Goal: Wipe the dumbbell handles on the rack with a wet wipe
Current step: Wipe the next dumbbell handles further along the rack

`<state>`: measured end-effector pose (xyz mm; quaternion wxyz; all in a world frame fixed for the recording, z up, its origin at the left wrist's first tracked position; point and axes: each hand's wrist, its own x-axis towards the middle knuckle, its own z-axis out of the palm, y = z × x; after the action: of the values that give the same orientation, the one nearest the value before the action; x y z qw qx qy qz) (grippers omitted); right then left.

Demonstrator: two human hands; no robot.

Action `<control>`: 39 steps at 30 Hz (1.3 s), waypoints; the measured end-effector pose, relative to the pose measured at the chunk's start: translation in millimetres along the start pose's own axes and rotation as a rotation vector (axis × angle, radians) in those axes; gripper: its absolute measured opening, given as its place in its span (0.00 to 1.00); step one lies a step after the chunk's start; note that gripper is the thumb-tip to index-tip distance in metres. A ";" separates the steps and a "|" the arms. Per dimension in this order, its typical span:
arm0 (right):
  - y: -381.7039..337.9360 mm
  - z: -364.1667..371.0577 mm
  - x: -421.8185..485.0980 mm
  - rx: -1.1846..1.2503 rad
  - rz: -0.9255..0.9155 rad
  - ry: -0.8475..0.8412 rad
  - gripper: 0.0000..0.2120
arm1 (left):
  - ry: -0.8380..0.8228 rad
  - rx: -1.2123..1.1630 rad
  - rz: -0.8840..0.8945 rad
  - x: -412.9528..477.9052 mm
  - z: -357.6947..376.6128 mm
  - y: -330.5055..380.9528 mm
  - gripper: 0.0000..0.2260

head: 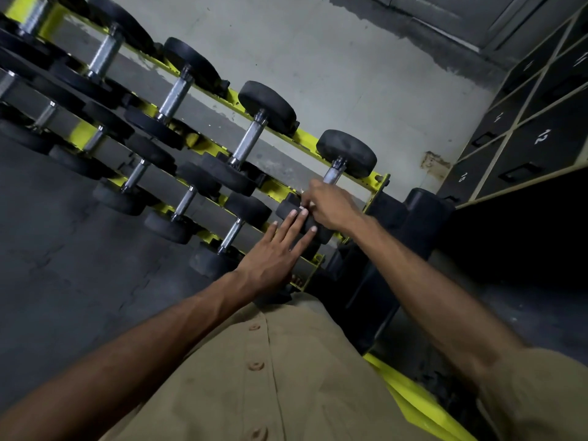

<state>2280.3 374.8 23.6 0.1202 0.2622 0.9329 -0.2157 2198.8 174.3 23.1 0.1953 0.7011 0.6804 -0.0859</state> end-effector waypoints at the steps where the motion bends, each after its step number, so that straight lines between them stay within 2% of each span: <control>1: 5.9 11.2 -7.6 0.115 0.049 0.080 0.05 | -0.004 0.000 0.004 0.2 0.3 -0.1 0.52; 2: 9.7 20.6 -14.3 0.255 0.121 0.154 0.01 | -0.009 -0.004 0.010 0.4 0.7 -0.4 0.53; 4: 15.6 37.3 -22.9 0.459 0.292 0.254 0.05 | -0.016 -0.008 0.015 0.3 0.3 -1.6 0.53; 7: 18.1 55.8 -28.2 0.529 0.495 0.288 0.01 | -0.037 0.001 0.020 -0.1 -4.4 -3.2 0.51; 10: 23.1 67.1 -17.9 0.721 0.635 0.222 0.07 | -0.048 0.020 0.030 -0.9 -8.5 -2.9 0.47; 14: 19.0 50.3 2.2 1.256 0.740 0.123 0.12 | 0.009 0.014 0.040 -1.4 -7.3 -3.4 0.44; 19: 29.8 37.3 18.1 1.625 0.814 0.046 0.21 | -0.021 0.026 0.043 -1.1 -9.2 -4.7 0.44; 22: 38.6 31.1 28.8 1.874 0.846 0.179 0.23 | -0.026 0.033 0.041 -0.7 -9.2 -4.5 0.44; 25: 46.9 18.5 38.8 1.955 0.903 0.394 0.19 | -0.025 0.034 0.038 -0.9 -8.5 -5.6 0.46; 27: 43.2 16.3 34.5 1.863 0.939 0.561 0.14 | -0.027 0.028 0.036 -1.2 -7.8 -6.4 0.47; 30: 17.4 32.4 7.1 1.462 0.891 0.683 0.12 | -0.015 0.008 0.033 -1.5 -5.7 -5.5 0.47; 33: -5.8 58.7 -19.0 0.904 0.581 0.651 0.08 | -0.009 0.009 0.030 -0.9 -3.0 -4.2 0.48; 36: -4.2 53.7 -17.7 0.379 0.268 0.631 0.05 | -0.026 0.027 0.030 -1.0 -4.4 -4.2 0.49; 39: 18.6 24.7 3.5 -0.117 0.195 0.546 0.09 | -0.061 0.046 0.039 -1.3 -10.8 -4.3 0.47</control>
<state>2290.2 379.2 -5.6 -0.1001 0.3917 0.9119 -0.0705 2192.9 177.2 32.8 0.2014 0.7155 0.6583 -0.1192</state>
